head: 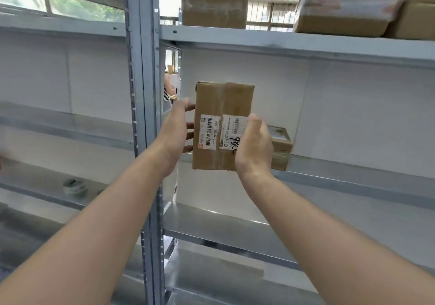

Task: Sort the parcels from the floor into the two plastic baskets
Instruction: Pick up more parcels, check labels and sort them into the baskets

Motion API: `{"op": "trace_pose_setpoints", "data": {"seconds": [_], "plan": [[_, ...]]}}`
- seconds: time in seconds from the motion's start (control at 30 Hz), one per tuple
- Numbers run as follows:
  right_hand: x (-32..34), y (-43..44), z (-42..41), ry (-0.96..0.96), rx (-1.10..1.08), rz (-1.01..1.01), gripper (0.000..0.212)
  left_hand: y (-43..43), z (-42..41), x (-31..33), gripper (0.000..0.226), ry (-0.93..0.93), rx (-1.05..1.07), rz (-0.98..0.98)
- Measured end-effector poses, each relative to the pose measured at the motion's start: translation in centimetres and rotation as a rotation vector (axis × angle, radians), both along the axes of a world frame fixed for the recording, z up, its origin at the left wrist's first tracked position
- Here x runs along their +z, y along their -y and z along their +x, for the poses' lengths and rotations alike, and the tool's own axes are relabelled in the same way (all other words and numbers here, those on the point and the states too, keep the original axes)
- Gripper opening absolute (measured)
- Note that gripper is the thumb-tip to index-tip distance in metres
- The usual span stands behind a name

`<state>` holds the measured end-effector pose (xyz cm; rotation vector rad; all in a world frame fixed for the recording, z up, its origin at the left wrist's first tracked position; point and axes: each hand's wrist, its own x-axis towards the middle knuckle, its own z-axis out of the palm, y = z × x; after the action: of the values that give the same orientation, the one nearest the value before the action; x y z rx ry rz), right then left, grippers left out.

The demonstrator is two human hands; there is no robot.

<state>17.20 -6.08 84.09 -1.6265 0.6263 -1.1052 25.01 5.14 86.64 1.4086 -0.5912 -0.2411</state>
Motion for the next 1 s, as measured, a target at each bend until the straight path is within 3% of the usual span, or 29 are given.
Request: {"op": "trace_pose_setpoints", "data": {"seconds": [0.4,0.7,0.87,1.0], "plan": [[5.4,2.3,-5.2,0.047,-0.265,-0.052,0.039,4.4,-2.9,4.9,0.042,0.044,-0.245,-0.045],[5.3,0.4,-9.9,0.063,-0.632,-0.067,0.045,7.3,-5.8,5.1,0.044,0.007,-0.575,-0.067],[4.2,-2.2,-13.7,0.064,-0.846,-0.062,0.068,7.7,-9.9,4.0,0.043,-0.012,-0.8,-0.036],[3.7,-3.7,-18.5,0.031,-0.934,-0.052,0.055,7.5,-14.4,3.6,0.043,-0.026,-0.925,-0.015]]}}
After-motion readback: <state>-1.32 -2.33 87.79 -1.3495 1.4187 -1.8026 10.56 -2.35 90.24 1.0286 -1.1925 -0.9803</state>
